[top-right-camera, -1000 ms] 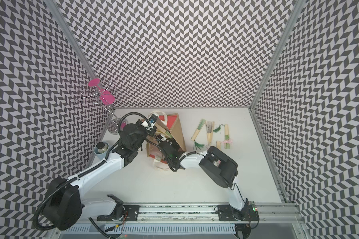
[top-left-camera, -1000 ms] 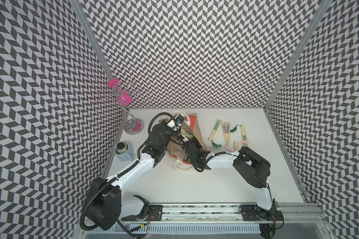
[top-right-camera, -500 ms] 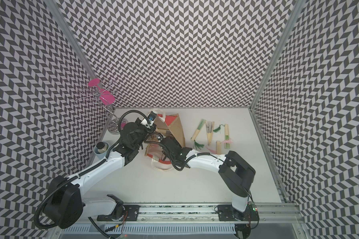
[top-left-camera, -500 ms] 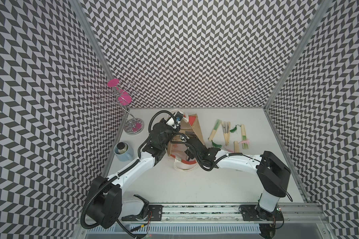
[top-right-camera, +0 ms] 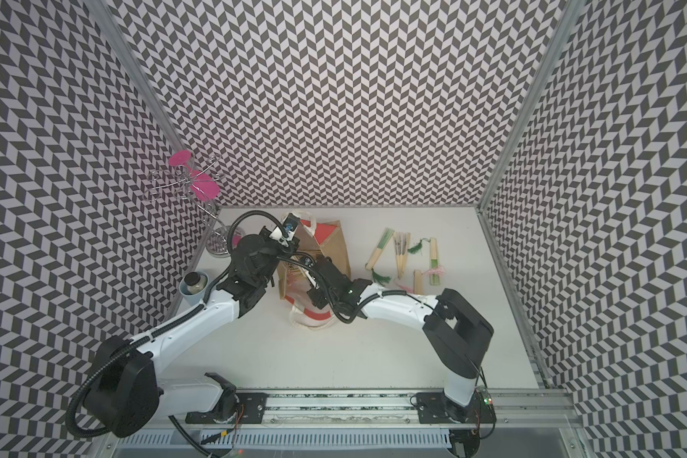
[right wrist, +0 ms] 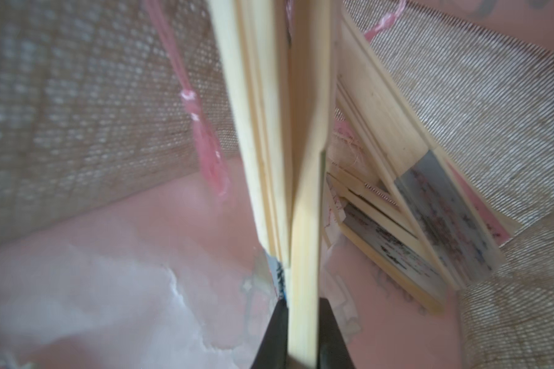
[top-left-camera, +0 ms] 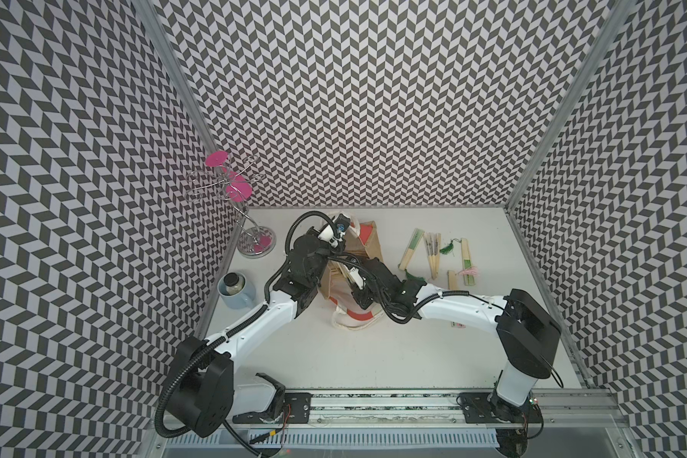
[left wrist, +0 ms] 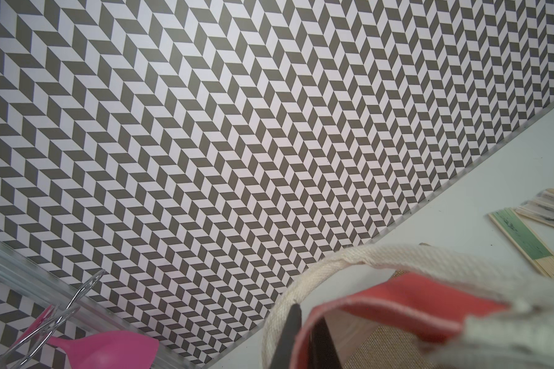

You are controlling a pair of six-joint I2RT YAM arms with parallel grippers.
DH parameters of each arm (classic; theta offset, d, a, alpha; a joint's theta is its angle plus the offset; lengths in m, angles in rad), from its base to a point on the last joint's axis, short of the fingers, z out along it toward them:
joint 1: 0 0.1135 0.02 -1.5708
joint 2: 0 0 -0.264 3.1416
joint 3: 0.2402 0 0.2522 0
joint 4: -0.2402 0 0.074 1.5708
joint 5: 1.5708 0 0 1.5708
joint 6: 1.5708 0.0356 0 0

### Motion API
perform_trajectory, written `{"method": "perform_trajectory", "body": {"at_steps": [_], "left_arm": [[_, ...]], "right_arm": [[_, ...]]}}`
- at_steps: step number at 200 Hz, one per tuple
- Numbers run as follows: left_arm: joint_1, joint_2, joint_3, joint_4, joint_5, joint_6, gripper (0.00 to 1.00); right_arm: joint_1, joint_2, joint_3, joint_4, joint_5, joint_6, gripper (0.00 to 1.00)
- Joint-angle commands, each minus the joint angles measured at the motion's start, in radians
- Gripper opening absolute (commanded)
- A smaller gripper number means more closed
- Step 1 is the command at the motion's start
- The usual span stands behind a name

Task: Take out the folding fans from the tote bags
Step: Pick up the folding fan from the canvas bag.

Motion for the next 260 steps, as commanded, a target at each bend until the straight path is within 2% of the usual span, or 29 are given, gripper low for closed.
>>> {"method": "perform_trajectory", "body": {"at_steps": [1, 56, 74, 109, 128, 166, 178, 202, 221, 237, 243, 260], "left_arm": [[-0.004, -0.021, 0.021, 0.063, 0.001, -0.004, 0.0], [-0.004, -0.017, 0.029, 0.062, 0.0, -0.004, 0.0], [-0.004, -0.014, 0.035, 0.064, 0.0, -0.005, 0.0], [-0.003, -0.01, 0.044, 0.069, 0.007, -0.01, 0.0], [-0.003, -0.008, 0.05, 0.065, 0.014, -0.013, 0.0], [-0.006, -0.007, 0.05, 0.064, 0.016, -0.015, 0.0], [-0.005, -0.008, 0.05, 0.063, 0.018, -0.014, 0.0], [-0.005, -0.014, 0.042, 0.063, 0.028, -0.011, 0.0], [-0.004, -0.015, 0.037, 0.061, 0.027, -0.009, 0.0], [-0.006, -0.017, 0.033, 0.064, 0.028, -0.009, 0.0], [-0.005, -0.017, 0.032, 0.064, 0.028, -0.01, 0.0], [-0.005, -0.016, 0.03, 0.065, 0.027, -0.013, 0.0]], "right_arm": [[-0.016, -0.058, -0.05, 0.111, -0.077, 0.033, 0.14], [-0.016, -0.15, -0.127, 0.189, 0.003, -0.022, 0.12], [-0.017, -0.168, -0.136, 0.193, 0.009, -0.039, 0.17], [-0.017, -0.165, -0.131, 0.178, 0.004, -0.044, 0.16], [-0.017, -0.157, -0.127, 0.174, -0.003, -0.037, 0.22], [-0.017, -0.143, -0.128, 0.181, 0.0, -0.016, 0.09], [-0.017, -0.151, -0.129, 0.185, -0.029, -0.016, 0.08], [-0.01, -0.198, -0.169, 0.255, -0.115, -0.056, 0.13], [0.023, -0.257, -0.245, 0.385, -0.11, -0.116, 0.17], [0.025, -0.276, -0.296, 0.512, -0.104, -0.126, 0.27], [0.026, -0.27, -0.279, 0.496, -0.093, -0.111, 0.32], [0.024, -0.229, -0.175, 0.355, -0.038, -0.043, 0.35]]}}
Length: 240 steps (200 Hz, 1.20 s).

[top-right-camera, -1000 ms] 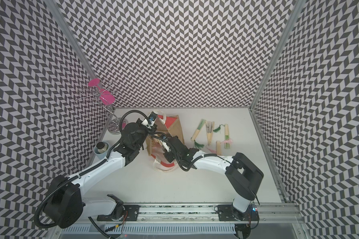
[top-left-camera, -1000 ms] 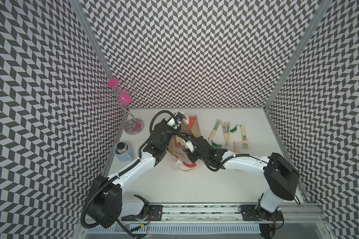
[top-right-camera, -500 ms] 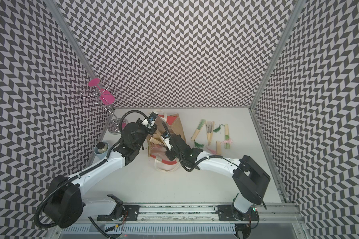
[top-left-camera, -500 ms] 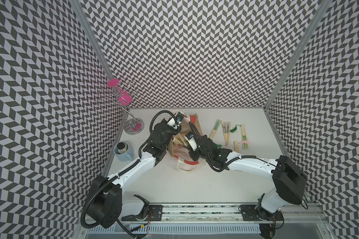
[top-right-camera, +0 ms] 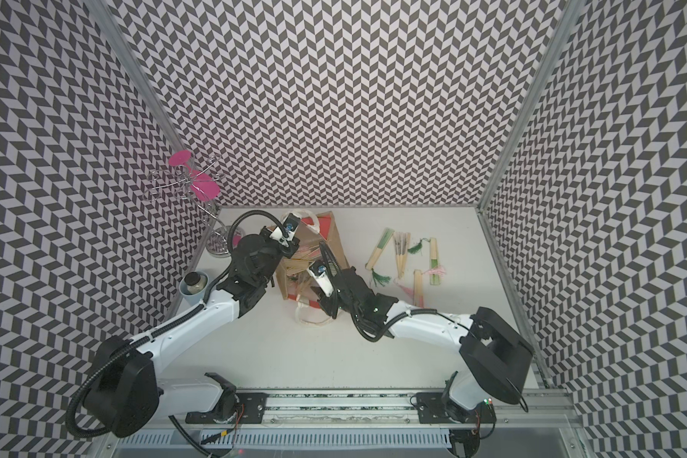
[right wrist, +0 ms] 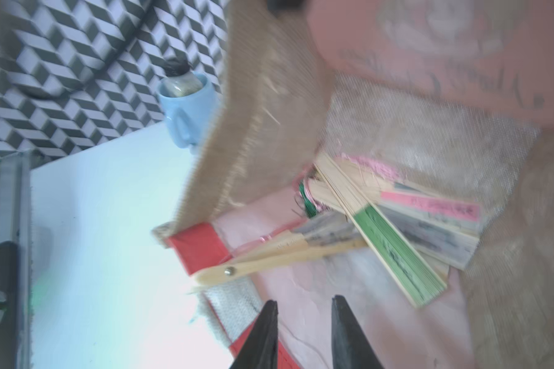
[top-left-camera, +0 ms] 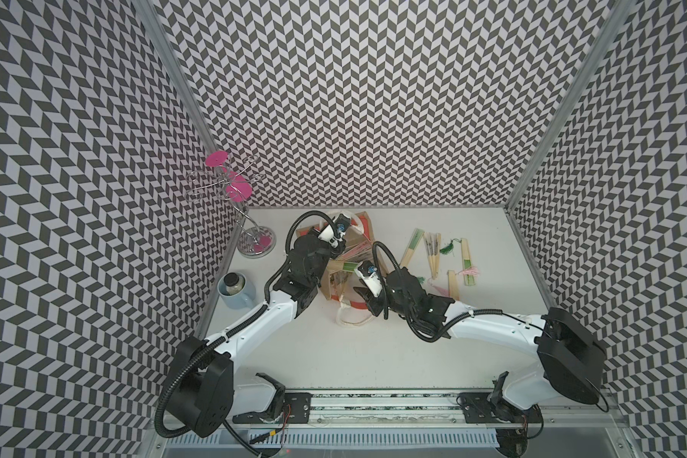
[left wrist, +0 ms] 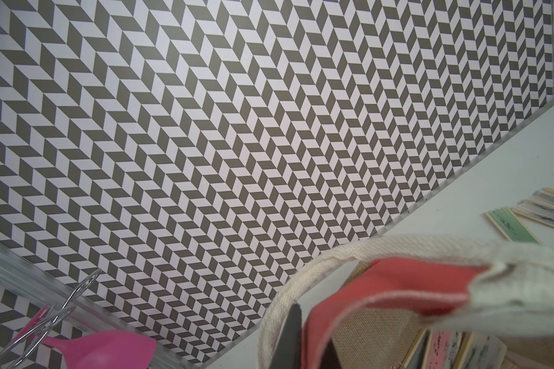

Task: Take out the folding fans from the tote bags
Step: Pick up the folding fan from the canvas bag.

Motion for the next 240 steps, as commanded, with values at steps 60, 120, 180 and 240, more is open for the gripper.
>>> {"method": "perform_trajectory", "body": {"at_steps": [60, 120, 180, 240], "left_arm": [[-0.02, 0.018, 0.029, 0.098, -0.048, -0.026, 0.0], [-0.087, 0.051, 0.037, 0.128, -0.194, -0.008, 0.0], [-0.115, 0.035, 0.019, 0.155, -0.238, -0.063, 0.0], [-0.116, 0.026, -0.002, 0.189, -0.265, -0.064, 0.0]], "right_arm": [[0.007, 0.067, 0.267, -0.346, -0.014, 0.293, 0.46], [0.024, 0.104, 0.242, -0.293, -0.096, 0.429, 0.57], [0.024, 0.186, 0.302, -0.33, -0.144, 0.464, 0.59], [-0.008, 0.2, 0.273, -0.446, -0.111, 0.513, 0.45]]}}
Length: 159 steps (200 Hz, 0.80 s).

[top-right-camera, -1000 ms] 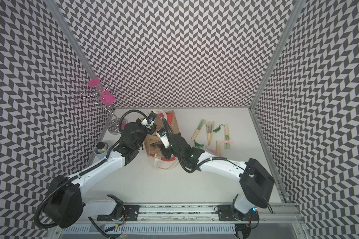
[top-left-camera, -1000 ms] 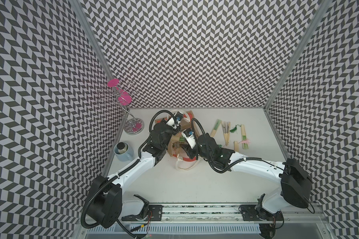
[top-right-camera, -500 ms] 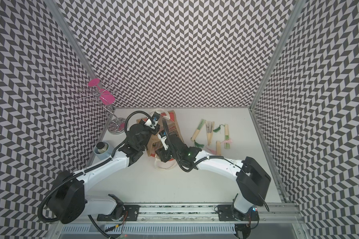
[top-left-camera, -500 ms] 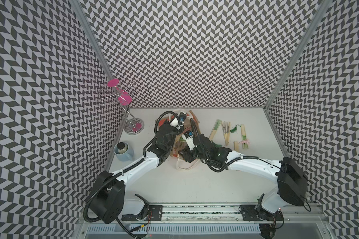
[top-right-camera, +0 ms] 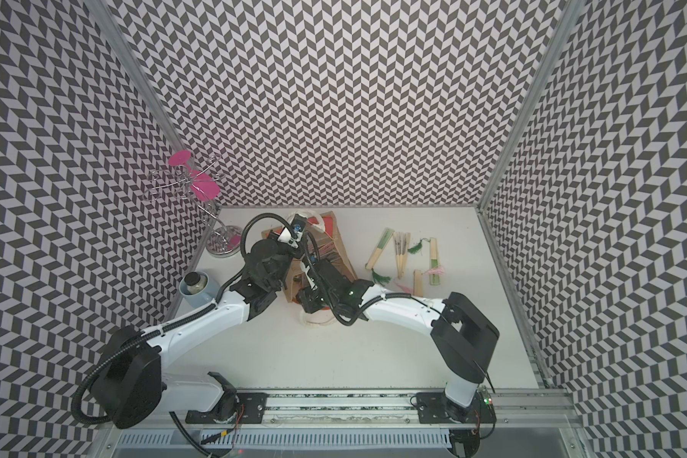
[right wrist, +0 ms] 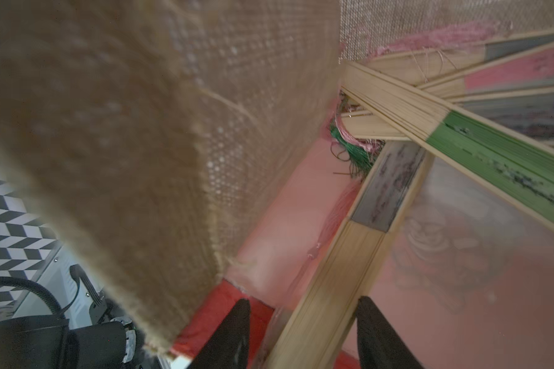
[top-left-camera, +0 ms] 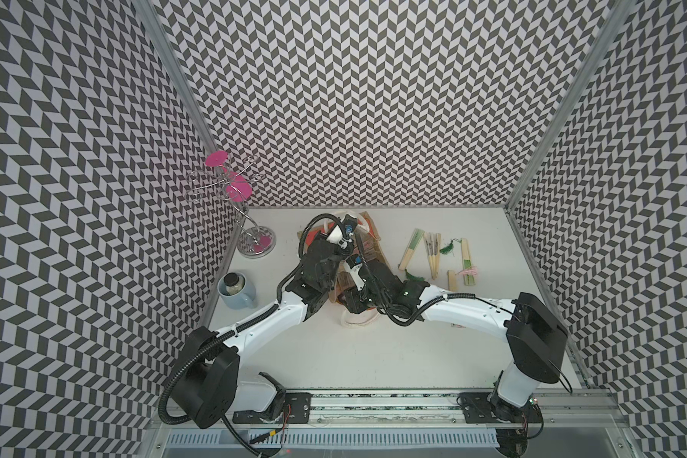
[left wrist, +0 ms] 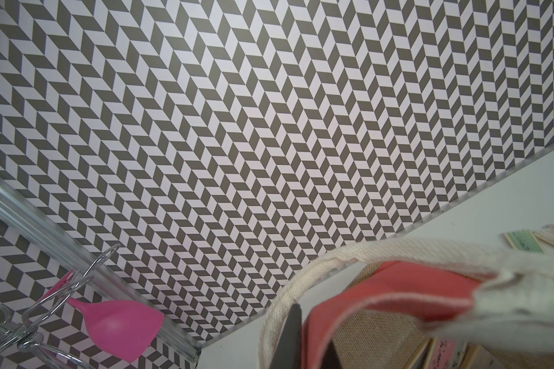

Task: Take out the folding fans from the tote bags
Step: Pick up the folding fan from the canvas bag.

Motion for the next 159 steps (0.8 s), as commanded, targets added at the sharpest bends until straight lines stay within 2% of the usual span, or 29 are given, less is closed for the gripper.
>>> {"method": "perform_trajectory", "body": {"at_steps": [1, 23, 62, 88, 117, 159], "left_arm": [[-0.004, -0.022, -0.001, 0.1, -0.028, -0.014, 0.0], [-0.004, -0.027, -0.001, 0.104, -0.031, -0.01, 0.0], [-0.005, -0.03, 0.0, 0.11, -0.034, -0.002, 0.0], [-0.004, -0.029, -0.005, 0.114, -0.034, -0.004, 0.0], [-0.003, -0.026, -0.004, 0.119, -0.037, -0.001, 0.0], [-0.003, -0.021, -0.005, 0.12, -0.047, 0.005, 0.0]], "right_arm": [[-0.02, -0.007, -0.026, -0.034, -0.004, 0.041, 0.44], [-0.053, -0.017, -0.069, -0.003, -0.076, 0.053, 0.39], [-0.087, 0.019, -0.086, 0.065, -0.248, 0.047, 0.36], [-0.094, 0.064, -0.062, 0.039, -0.261, 0.035, 0.36], [-0.099, 0.093, -0.057, 0.041, -0.288, 0.027, 0.25], [-0.113, 0.1, -0.071, 0.082, -0.365, 0.029, 0.16]]}}
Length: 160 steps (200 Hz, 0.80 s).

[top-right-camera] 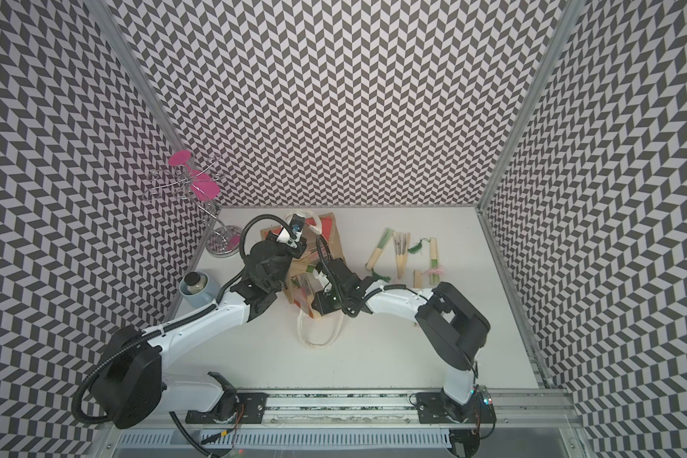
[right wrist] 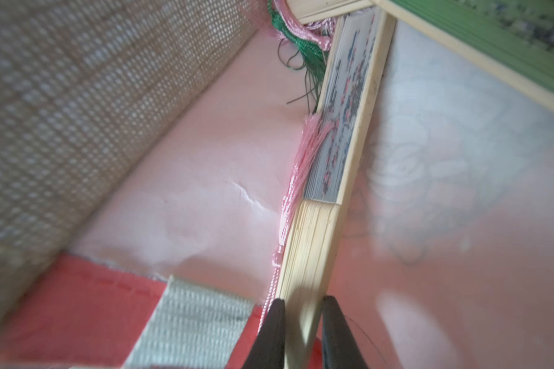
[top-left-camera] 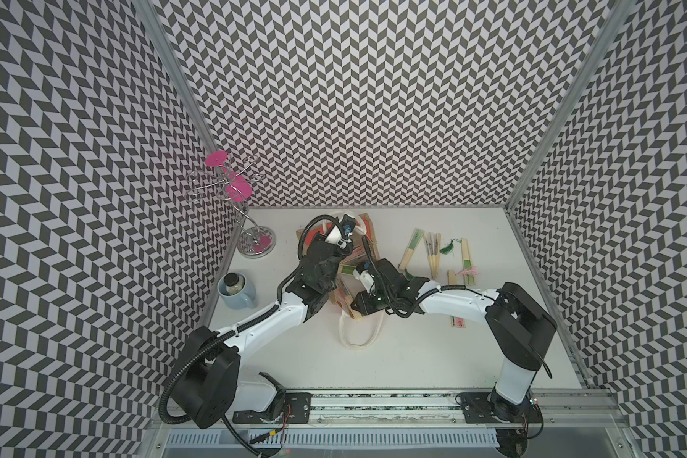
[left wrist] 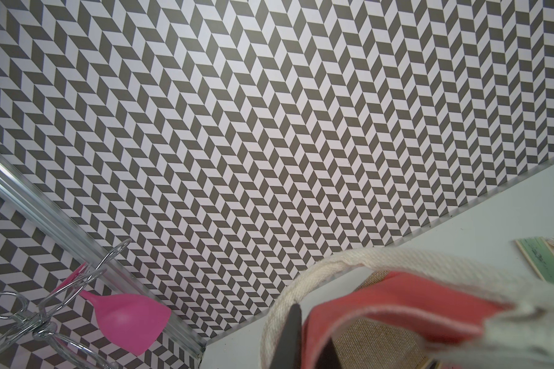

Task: Take out the folding fans from the tote bags
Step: Pick up the folding fan from the canvas bag.

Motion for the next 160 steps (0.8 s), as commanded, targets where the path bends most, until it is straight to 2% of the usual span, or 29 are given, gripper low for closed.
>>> {"method": "perform_trajectory", "body": {"at_steps": [1, 16, 29, 52, 99, 115, 160], "left_arm": [[-0.003, -0.021, 0.007, 0.087, -0.022, 0.003, 0.0], [-0.001, -0.021, 0.005, 0.089, -0.025, 0.003, 0.0], [-0.001, -0.021, 0.004, 0.088, -0.024, 0.002, 0.0], [-0.001, -0.022, -0.002, 0.091, -0.025, -0.003, 0.0], [-0.001, -0.006, -0.006, 0.091, -0.028, -0.02, 0.0], [-0.002, -0.004, -0.013, 0.09, -0.027, -0.029, 0.0], [-0.004, 0.001, -0.047, 0.1, -0.023, -0.038, 0.0]], "right_arm": [[-0.003, 0.015, 0.003, 0.047, -0.071, -0.005, 0.16], [-0.007, 0.024, 0.005, 0.043, -0.071, -0.007, 0.15], [-0.007, 0.033, 0.008, 0.034, -0.071, -0.009, 0.24], [-0.006, 0.051, 0.01, 0.018, -0.08, -0.013, 0.33], [-0.004, 0.121, 0.019, -0.045, -0.095, -0.035, 0.42], [0.001, 0.147, 0.032, -0.09, -0.051, -0.055, 0.44], [0.046, 0.202, 0.069, -0.167, 0.175, -0.107, 0.45]]}}
